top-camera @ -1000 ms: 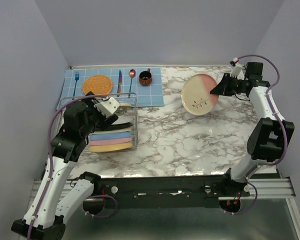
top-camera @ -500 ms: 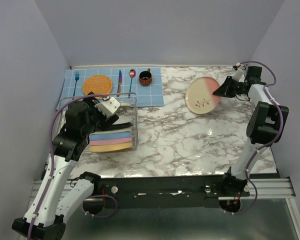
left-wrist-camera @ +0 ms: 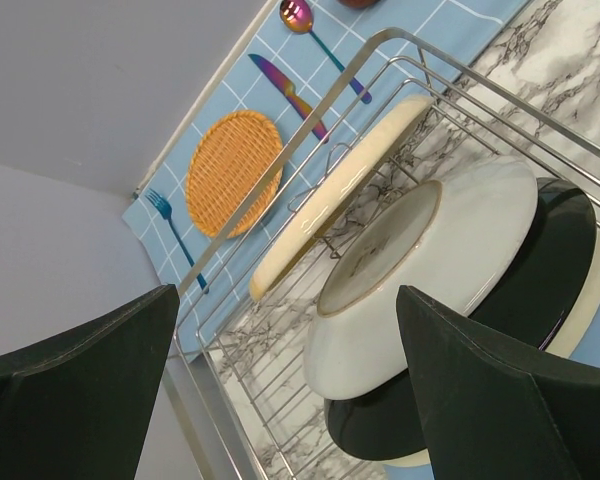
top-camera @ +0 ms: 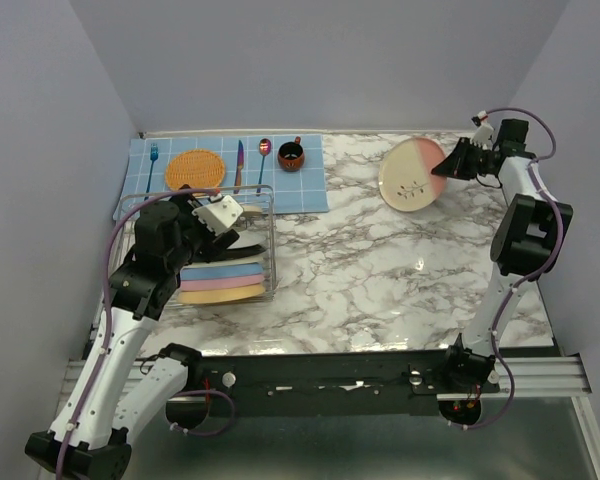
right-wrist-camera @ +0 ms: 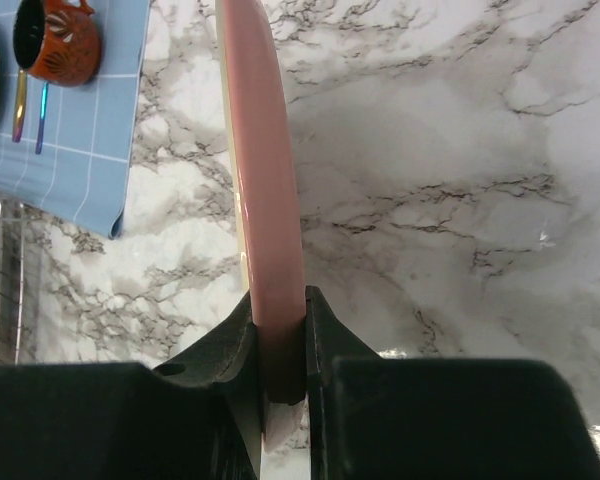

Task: Unload the plates from the dish rack
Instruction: Place the plate at the center of the board.

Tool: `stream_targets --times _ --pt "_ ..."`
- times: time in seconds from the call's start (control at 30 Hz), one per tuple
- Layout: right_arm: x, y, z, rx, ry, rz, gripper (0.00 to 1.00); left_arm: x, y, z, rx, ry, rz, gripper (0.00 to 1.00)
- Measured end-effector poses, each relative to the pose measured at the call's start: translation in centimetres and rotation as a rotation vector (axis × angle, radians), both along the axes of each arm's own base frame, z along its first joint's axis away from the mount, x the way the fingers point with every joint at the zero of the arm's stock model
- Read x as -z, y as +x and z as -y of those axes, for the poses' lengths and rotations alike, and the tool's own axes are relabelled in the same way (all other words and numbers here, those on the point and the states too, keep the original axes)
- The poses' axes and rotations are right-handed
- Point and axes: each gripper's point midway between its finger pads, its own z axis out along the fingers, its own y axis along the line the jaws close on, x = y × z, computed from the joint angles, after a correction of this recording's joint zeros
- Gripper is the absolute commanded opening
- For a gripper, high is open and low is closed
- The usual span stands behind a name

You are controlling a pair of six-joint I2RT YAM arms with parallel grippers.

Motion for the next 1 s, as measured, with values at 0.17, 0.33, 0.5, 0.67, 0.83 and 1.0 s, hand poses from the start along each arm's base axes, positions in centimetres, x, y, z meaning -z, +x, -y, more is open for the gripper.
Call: stream_targets --times 0.17,0.33,0.5,0.67,0.83,1.0 --pt "0.5 0.7 0.4 0.007 -0.008 -0.011 0.11 0.5 0.0 0.0 0.004 0.014 -0.009 0.99" --pt "0.4 0.9 0.7 0.012 -0.022 -0.017 0.17 0.6 0.0 0.0 0.007 0.020 -0.010 0.99" --pt "0.5 1.0 0.8 0.015 -0.025 -0.023 0.18 1.1 -0.1 -0.1 0.007 0.023 -0.018 0.99" --pt "0.7 1.0 1.0 0.020 -0.026 -0.027 0.09 1.1 -0.1 -0.1 0.007 0.023 -0.017 0.99" --pt "0.8 1.0 0.9 0.018 -0.020 -0.028 0.01 1.1 -0.2 -0.1 0.007 0.023 -0.016 0.99" --pt "1.6 1.2 0.7 0.006 0.029 -0.041 0.01 1.2 -0.3 -0.1 0.008 0.023 -0.020 0.99"
